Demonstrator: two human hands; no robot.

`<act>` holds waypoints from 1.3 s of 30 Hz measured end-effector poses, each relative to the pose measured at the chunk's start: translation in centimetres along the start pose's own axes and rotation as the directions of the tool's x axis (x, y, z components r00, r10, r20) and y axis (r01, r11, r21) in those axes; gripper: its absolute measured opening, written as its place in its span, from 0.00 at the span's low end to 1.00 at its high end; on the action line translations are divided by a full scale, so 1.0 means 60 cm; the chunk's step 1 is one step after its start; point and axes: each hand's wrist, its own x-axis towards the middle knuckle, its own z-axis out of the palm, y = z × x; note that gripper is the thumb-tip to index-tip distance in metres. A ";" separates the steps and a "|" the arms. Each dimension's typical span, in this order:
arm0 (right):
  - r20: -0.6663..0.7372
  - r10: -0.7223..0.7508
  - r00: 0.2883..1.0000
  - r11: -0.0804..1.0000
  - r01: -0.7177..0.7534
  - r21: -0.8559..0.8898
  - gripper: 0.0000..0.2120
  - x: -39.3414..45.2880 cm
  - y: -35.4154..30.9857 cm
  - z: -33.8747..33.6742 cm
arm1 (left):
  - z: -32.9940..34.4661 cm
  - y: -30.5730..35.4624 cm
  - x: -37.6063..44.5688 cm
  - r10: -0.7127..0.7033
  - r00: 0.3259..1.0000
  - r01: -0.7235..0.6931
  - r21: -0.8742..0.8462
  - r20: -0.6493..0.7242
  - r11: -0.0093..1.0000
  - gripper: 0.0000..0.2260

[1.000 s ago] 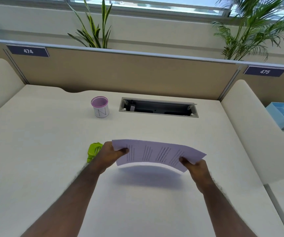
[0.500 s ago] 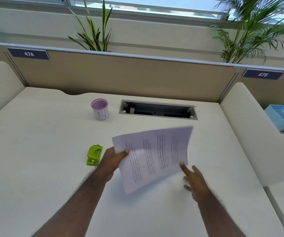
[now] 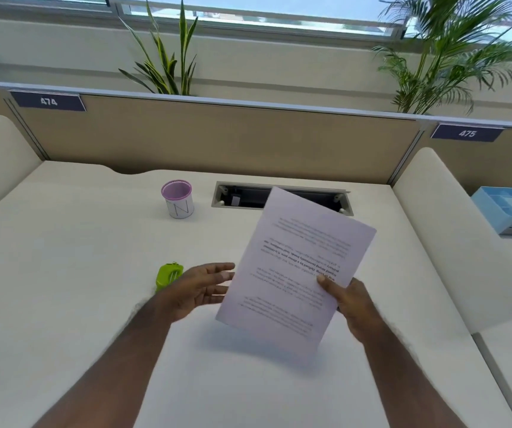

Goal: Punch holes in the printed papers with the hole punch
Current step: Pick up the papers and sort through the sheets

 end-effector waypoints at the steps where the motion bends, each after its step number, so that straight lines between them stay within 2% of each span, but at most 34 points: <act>1: 0.023 -0.025 0.999 1.000 0.026 -0.011 0.16 0.000 -0.011 0.003 | 0.001 0.010 0.002 0.020 1.000 -0.021 0.067 0.024 0.998 0.21; 4: 0.107 -0.099 0.989 0.994 0.102 -0.025 0.15 -0.003 -0.031 0.016 | 0.026 0.041 0.006 0.117 0.989 -0.132 0.177 0.089 0.975 0.19; 9: 0.188 -0.193 0.963 0.976 0.209 -0.067 0.12 -0.010 -0.037 0.035 | 0.065 0.066 0.007 0.309 0.949 -0.315 0.151 0.067 0.937 0.21; 15: 0.125 -0.121 0.985 0.975 0.141 -0.171 0.08 -0.005 0.018 0.028 | 0.070 0.014 0.011 0.308 0.951 -0.295 0.281 -0.003 0.913 0.17; 23: 0.095 -0.075 0.993 0.969 0.095 -0.228 0.06 0.004 0.027 0.020 | 0.075 -0.005 0.012 0.363 0.929 -0.319 0.336 -0.076 0.886 0.12; 25: 0.054 -0.069 0.996 0.968 0.080 -0.239 0.11 0.001 0.042 0.022 | 0.074 -0.016 0.016 0.342 0.932 -0.295 0.297 -0.120 0.908 0.11; 26: -0.006 -0.069 0.998 0.962 0.065 -0.266 0.19 0.001 0.052 0.019 | 0.074 -0.018 0.017 0.337 0.929 -0.292 0.258 -0.153 0.921 0.11; 28: -0.192 0.023 0.981 0.959 -0.076 -0.272 0.37 -0.004 0.068 0.015 | 0.074 -0.019 0.021 0.311 0.922 -0.288 0.131 -0.229 0.949 0.10; 29: -0.228 0.122 0.966 0.959 -0.174 -0.223 0.41 -0.010 0.074 0.015 | 0.074 -0.019 0.023 0.277 0.921 -0.276 0.045 -0.274 0.960 0.10; 30: -0.186 0.223 0.957 0.956 -0.252 -0.151 0.40 -0.015 0.085 0.016 | 0.076 -0.021 0.025 0.230 0.920 -0.258 -0.050 -0.316 0.965 0.10; 32: 0.017 0.372 0.928 0.928 -0.372 0.004 0.32 -0.023 0.101 0.022 | 0.083 -0.027 0.029 0.117 0.925 -0.214 -0.241 -0.361 0.947 0.13; 34: 0.132 0.351 0.927 0.911 -0.371 0.179 0.25 -0.025 0.111 0.028 | 0.089 -0.038 0.029 0.031 0.939 -0.155 -0.338 -0.344 0.928 0.14; 36: 0.096 0.289 0.953 0.918 -0.304 0.253 0.20 -0.021 0.113 0.029 | 0.085 -0.046 0.027 0.008 0.961 -0.105 -0.335 -0.277 0.937 0.14; 39: 0.002 0.202 0.979 0.969 -0.200 0.142 0.17 -0.013 0.096 0.008 | 0.048 -0.034 0.022 0.048 0.974 -0.119 -0.326 -0.220 0.938 0.11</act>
